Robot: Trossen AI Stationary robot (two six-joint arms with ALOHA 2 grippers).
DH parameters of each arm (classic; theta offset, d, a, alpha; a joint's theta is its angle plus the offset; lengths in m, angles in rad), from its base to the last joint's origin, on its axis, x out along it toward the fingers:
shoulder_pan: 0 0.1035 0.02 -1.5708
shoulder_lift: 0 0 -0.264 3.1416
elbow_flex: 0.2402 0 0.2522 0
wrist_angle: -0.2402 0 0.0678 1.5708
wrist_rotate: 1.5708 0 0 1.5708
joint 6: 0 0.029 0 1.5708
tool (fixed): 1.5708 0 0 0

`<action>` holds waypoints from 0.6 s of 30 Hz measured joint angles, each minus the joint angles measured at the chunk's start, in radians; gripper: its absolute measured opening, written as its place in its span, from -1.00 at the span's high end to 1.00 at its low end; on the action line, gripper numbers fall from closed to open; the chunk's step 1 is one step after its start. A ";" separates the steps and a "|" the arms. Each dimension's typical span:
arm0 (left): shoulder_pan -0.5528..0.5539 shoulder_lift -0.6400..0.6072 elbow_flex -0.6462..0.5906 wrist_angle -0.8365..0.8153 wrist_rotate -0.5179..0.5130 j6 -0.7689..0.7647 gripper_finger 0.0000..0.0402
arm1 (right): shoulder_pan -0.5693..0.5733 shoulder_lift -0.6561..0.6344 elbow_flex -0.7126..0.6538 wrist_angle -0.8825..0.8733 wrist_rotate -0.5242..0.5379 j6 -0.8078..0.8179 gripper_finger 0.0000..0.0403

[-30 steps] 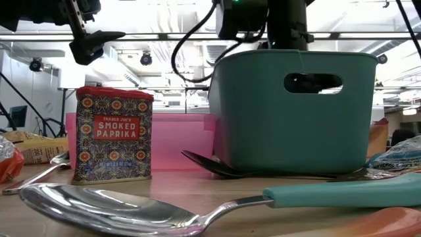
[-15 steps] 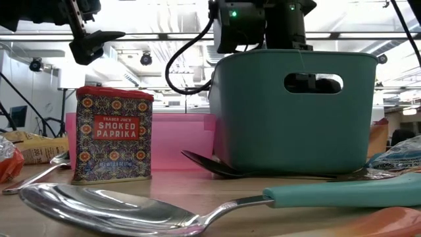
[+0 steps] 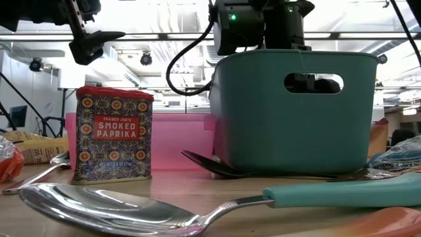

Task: Pick & Place Food Item
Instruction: Put the blue spoon into the green bin, then put the yellow noodle pack into the orange bin

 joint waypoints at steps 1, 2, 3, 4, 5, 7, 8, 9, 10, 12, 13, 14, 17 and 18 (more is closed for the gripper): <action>0.000 0.000 0.000 0.000 0.000 0.000 -0.92 | -0.001 0.000 0.000 0.000 -0.002 -0.002 0.53; 0.000 0.000 0.000 0.000 0.000 0.000 -0.92 | -0.001 0.000 0.000 0.000 -0.002 -0.005 0.49; 0.000 0.000 0.000 0.000 0.000 0.000 -0.92 | -0.001 0.000 0.000 -0.001 -0.002 -0.009 0.45; 0.000 0.000 0.000 0.000 0.000 0.000 -0.92 | -0.001 0.000 0.000 -0.001 -0.003 -0.013 0.42; 0.000 0.000 0.000 0.000 0.000 0.000 -0.92 | -0.001 0.000 0.000 -0.002 -0.004 -0.019 0.39; 0.000 0.000 0.000 0.000 0.000 0.000 -0.92 | -0.001 0.000 0.000 -0.003 -0.005 -0.032 0.31; 0.000 0.000 0.000 0.000 0.000 0.000 -0.92 | -0.001 0.000 0.000 -0.003 -0.006 -0.036 0.28; 0.000 0.000 0.000 0.000 0.000 0.000 -0.92 | -0.001 0.000 0.000 -0.003 -0.007 -0.039 0.23; 0.000 0.000 0.000 0.000 0.000 0.000 -0.92 | -0.001 0.000 0.000 -0.003 -0.009 -0.040 0.19; 0.000 0.000 0.000 0.000 0.000 0.000 -0.92 | -0.003 0.000 0.000 -0.003 -0.021 -0.045 0.09; 0.000 0.000 0.000 0.000 0.000 0.000 -0.92 | -0.004 0.000 0.000 -0.002 -0.026 -0.055 0.04; 0.000 0.000 0.000 0.000 0.000 -0.005 -0.92 | -0.005 0.000 0.000 -0.001 -0.029 -0.063 0.00; 0.000 0.000 0.000 0.000 0.000 -0.013 -0.92 | -0.006 0.000 0.000 -0.002 -0.031 -0.062 -0.13; 0.000 0.000 0.000 0.000 0.000 -0.014 -0.92 | -0.006 -0.002 0.000 -0.002 -0.031 -0.061 -0.17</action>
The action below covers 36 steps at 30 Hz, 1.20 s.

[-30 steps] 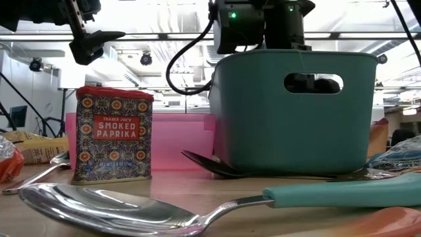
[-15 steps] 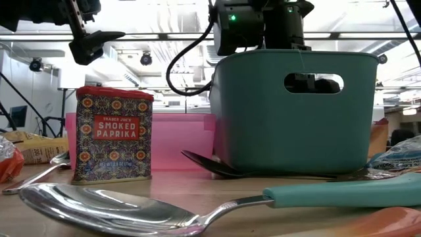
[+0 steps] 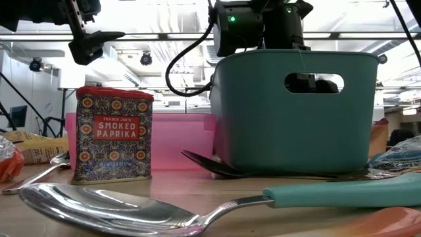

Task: Pick & Place Food Item
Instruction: Put the yellow noodle pack into the orange bin

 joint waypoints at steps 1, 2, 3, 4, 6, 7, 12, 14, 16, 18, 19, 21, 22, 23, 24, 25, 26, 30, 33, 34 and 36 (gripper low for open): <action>0.000 0.000 0.000 0.000 0.000 -0.002 -0.92 | 0.000 -0.001 0.000 0.000 0.000 0.000 -0.21; 0.000 0.000 0.000 0.000 0.000 -0.004 -0.92 | 0.000 -0.003 0.002 -0.001 0.000 0.000 -0.24; 0.000 0.000 0.000 0.000 0.000 -0.009 -0.92 | 0.000 -0.005 0.004 -0.002 0.000 0.000 -0.27; 0.000 0.000 0.000 0.000 0.000 -0.012 -0.92 | 0.000 -0.009 0.007 -0.002 0.000 -0.001 -0.30; 0.000 0.000 0.000 0.000 0.000 -0.034 -0.92 | 0.000 -0.023 0.013 -0.003 0.004 -0.004 -0.34; 0.000 0.000 0.000 0.000 0.000 -0.040 -0.92 | 0.000 -0.033 0.015 -0.005 0.007 -0.003 -0.36; 0.007 0.000 0.002 0.038 0.000 -0.062 -0.92 | 0.000 -0.121 0.016 -0.032 0.064 -0.002 -0.37; 0.017 0.000 0.004 0.058 0.000 -0.077 -0.92 | 0.000 -0.167 0.017 -0.028 0.090 -0.030 -0.37; 0.036 0.001 0.021 0.047 0.000 -0.080 -0.92 | 0.000 -0.209 0.017 -0.028 0.109 -0.054 -0.38; 0.062 0.007 0.047 0.005 0.000 -0.081 -0.92 | 0.001 -0.247 0.017 -0.028 0.127 -0.055 -0.38; 0.077 0.011 0.065 -0.028 -0.001 -0.081 -0.92 | 0.001 -0.262 0.017 -0.027 0.140 -0.055 -0.38; 0.107 0.026 0.110 -0.122 0.000 -0.080 -0.92 | 0.001 -0.289 0.017 -0.027 0.167 -0.056 -0.38; 0.121 0.037 0.137 -0.176 0.000 -0.073 -0.92 | 0.000 -0.301 0.017 -0.028 0.182 -0.058 -0.38; 0.133 0.049 0.167 -0.231 0.004 -0.056 -0.92 | 0.000 -0.308 0.017 -0.027 0.199 -0.060 -0.38; 0.143 0.061 0.196 -0.288 0.013 -0.035 -0.92 | 0.000 -0.314 0.017 -0.027 0.216 -0.060 -0.38; 0.150 0.074 0.226 -0.352 0.021 -0.009 -0.92 | 0.000 -0.320 0.015 -0.027 0.230 -0.061 -0.38; 0.153 0.088 0.257 -0.415 0.025 0.018 -0.92 | 0.000 -0.322 0.015 -0.028 0.244 -0.065 -0.38; 0.151 0.142 0.356 -0.631 0.030 0.152 -0.92 | 0.000 -0.328 0.014 -0.029 0.277 -0.113 -0.38; 0.140 0.176 0.389 -0.740 0.031 0.220 -0.92 | 0.000 -0.328 0.013 -0.035 0.288 -0.152 -0.38; 0.135 0.187 0.392 -0.764 0.033 0.233 -0.92 | 0.000 -0.328 0.013 -0.037 0.300 -0.155 -0.38; 0.125 0.207 0.393 -0.797 0.034 0.251 -0.92 | 0.000 -0.334 0.013 -0.057 0.326 -0.138 -0.38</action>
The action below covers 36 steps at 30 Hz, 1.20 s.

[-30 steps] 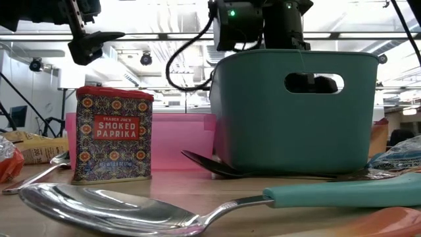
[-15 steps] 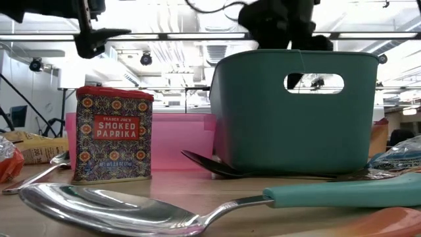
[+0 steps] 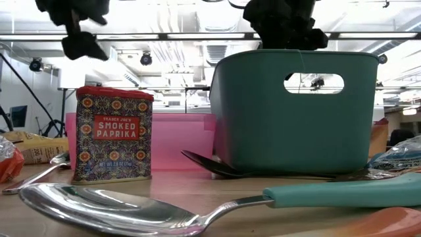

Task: Pick & Place Food Item
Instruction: Put the yellow noodle pack into the orange bin

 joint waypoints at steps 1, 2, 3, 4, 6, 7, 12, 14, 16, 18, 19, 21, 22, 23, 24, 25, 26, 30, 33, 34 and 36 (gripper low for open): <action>-0.007 0.011 -0.001 -0.015 0.001 0.003 -0.92 | 0.000 -0.004 -0.001 -0.009 0.015 0.013 -0.38; -0.013 0.023 -0.002 -0.026 0.004 0.003 -0.92 | 0.000 -0.012 -0.001 -0.014 0.025 0.023 -0.38; -0.018 0.036 -0.003 -0.040 0.012 0.002 -0.92 | -0.002 -0.025 -0.001 -0.023 0.028 0.025 -0.38; -0.024 0.052 -0.004 -0.053 0.025 0.002 -0.92 | -0.004 -0.036 -0.001 -0.031 0.030 0.022 -0.38; -0.032 0.080 -0.004 -0.060 0.056 0.002 -0.92 | -0.004 -0.064 -0.001 -0.031 0.034 0.008 -0.38; -0.036 0.096 -0.004 -0.066 0.068 0.002 -0.92 | -0.004 -0.078 -0.003 -0.032 0.043 0.003 -0.38; -0.055 0.166 -0.004 -0.111 0.078 0.002 -0.92 | -0.005 -0.145 -0.004 -0.097 0.115 0.017 -0.38; -0.067 0.193 -0.004 -0.160 0.078 0.002 -0.92 | -0.005 -0.168 -0.006 -0.125 0.137 0.036 -0.38; -0.083 0.217 -0.005 -0.212 0.078 0.001 -0.92 | -0.005 -0.188 -0.007 -0.155 0.146 0.046 -0.38; -0.105 0.238 -0.005 -0.266 0.078 -0.001 -0.92 | -0.004 -0.203 -0.007 -0.176 0.158 0.056 -0.38; -0.118 0.250 -0.005 -0.289 0.078 -0.007 -0.92 | -0.004 -0.209 -0.009 -0.185 0.161 0.056 -0.38; -0.146 0.270 -0.006 -0.325 0.077 -0.024 -0.92 | -0.004 -0.220 -0.012 -0.199 0.170 0.057 -0.38; -0.162 0.279 -0.006 -0.334 0.077 -0.035 -0.92 | -0.004 -0.223 -0.013 -0.204 0.177 0.060 -0.38; -0.178 0.288 -0.006 -0.334 0.075 -0.046 -0.92 | -0.004 -0.225 -0.015 -0.206 0.180 0.061 -0.38; -0.194 0.297 -0.007 -0.332 0.066 -0.058 -0.92 | -0.004 -0.229 -0.017 -0.206 0.181 0.060 -0.38; -0.210 0.308 -0.007 -0.332 0.048 -0.069 -0.92 | -0.004 -0.229 -0.020 -0.206 0.182 0.060 -0.38; -0.226 0.317 -0.007 -0.332 0.028 -0.082 -0.92 | -0.005 -0.230 -0.022 -0.205 0.184 0.059 -0.38; -0.282 0.364 -0.007 -0.332 -0.068 -0.115 -0.92 | -0.004 -0.230 -0.040 -0.204 0.184 0.056 -0.38; -0.308 0.403 -0.007 -0.328 -0.131 -0.118 -0.92 | -0.004 -0.230 -0.063 -0.204 0.183 0.056 -0.38; -0.313 0.417 -0.007 -0.328 -0.153 -0.118 -0.92 | -0.004 -0.230 -0.070 -0.205 0.182 0.056 -0.38; -0.318 0.448 -0.007 -0.325 -0.191 -0.116 -0.92 | -0.004 -0.229 -0.083 -0.204 0.176 0.056 -0.38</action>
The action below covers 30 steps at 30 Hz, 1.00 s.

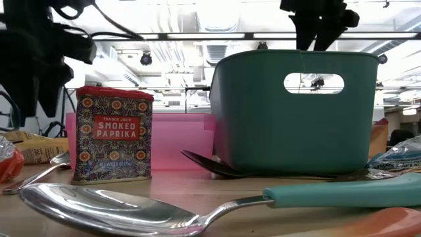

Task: Pick & Place Food Item
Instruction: Put the yellow noodle pack into the orange bin

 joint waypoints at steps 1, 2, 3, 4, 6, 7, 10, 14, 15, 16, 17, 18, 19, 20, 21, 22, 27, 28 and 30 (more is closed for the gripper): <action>0.000 0.016 0.000 0.002 -0.013 0.009 -0.92 | 0.000 0.000 -0.006 0.000 -0.001 0.000 -0.38; 0.000 0.032 0.000 0.004 -0.024 0.015 -0.92 | 0.000 0.000 -0.012 0.000 -0.001 0.001 -0.38; 0.000 0.049 0.000 0.007 -0.027 0.019 -0.92 | 0.000 0.000 -0.016 0.000 -0.002 0.003 -0.38; 0.000 0.066 0.000 0.012 -0.028 0.021 -0.92 | 0.000 0.000 -0.021 0.001 -0.002 0.005 -0.38; 0.000 0.097 0.000 0.023 -0.028 0.020 -0.92 | 0.000 0.000 -0.028 0.000 -0.006 0.012 -0.38; 0.000 0.115 0.000 0.031 -0.028 0.020 -0.92 | 0.000 0.000 -0.031 0.000 -0.010 0.014 -0.38; 0.000 0.159 0.000 0.055 -0.028 0.013 -0.92 | 0.000 0.000 -0.042 0.000 -0.025 0.015 -0.38; -0.001 0.216 0.000 0.062 -0.036 -0.012 -0.92 | 0.001 0.000 -0.049 0.000 -0.027 0.016 -0.38; -0.001 0.229 0.000 0.062 -0.037 -0.013 -0.92 | 0.001 0.000 -0.049 0.000 -0.028 0.015 -0.38; -0.001 0.242 0.000 0.061 -0.039 -0.011 -0.92 | 0.001 0.000 -0.049 0.000 -0.028 0.014 -0.38; -0.001 0.256 0.000 0.061 -0.040 -0.010 -0.92 | 0.001 0.000 -0.049 0.000 -0.028 0.010 -0.38; -0.001 0.270 0.000 0.061 -0.040 -0.010 -0.92 | 0.001 0.000 -0.049 0.000 -0.028 0.004 -0.38; -0.001 0.285 0.000 0.061 -0.040 -0.010 -0.92 | 0.001 0.000 -0.049 0.000 -0.027 0.000 -0.38; -0.001 0.298 0.000 0.061 -0.043 -0.010 -0.91 | 0.001 0.000 -0.049 0.000 -0.027 -0.004 -0.38; -0.001 0.310 0.000 0.061 -0.046 -0.009 -0.90 | 0.001 0.000 -0.049 0.000 -0.027 -0.010 -0.38; -0.001 0.323 0.000 0.061 -0.049 -0.009 -0.87 | 0.001 0.000 -0.049 0.000 -0.027 -0.019 -0.38; -0.001 0.361 0.002 0.047 -0.073 -0.005 -0.58 | 0.000 0.000 -0.049 0.000 -0.023 -0.032 -0.38; -0.001 0.363 0.002 0.044 -0.077 -0.005 -0.50 | 0.000 0.000 -0.049 -0.001 -0.023 -0.037 -0.38; -0.001 0.364 0.002 0.038 -0.085 -0.005 -0.32 | 0.000 0.000 -0.049 -0.001 -0.023 -0.047 -0.38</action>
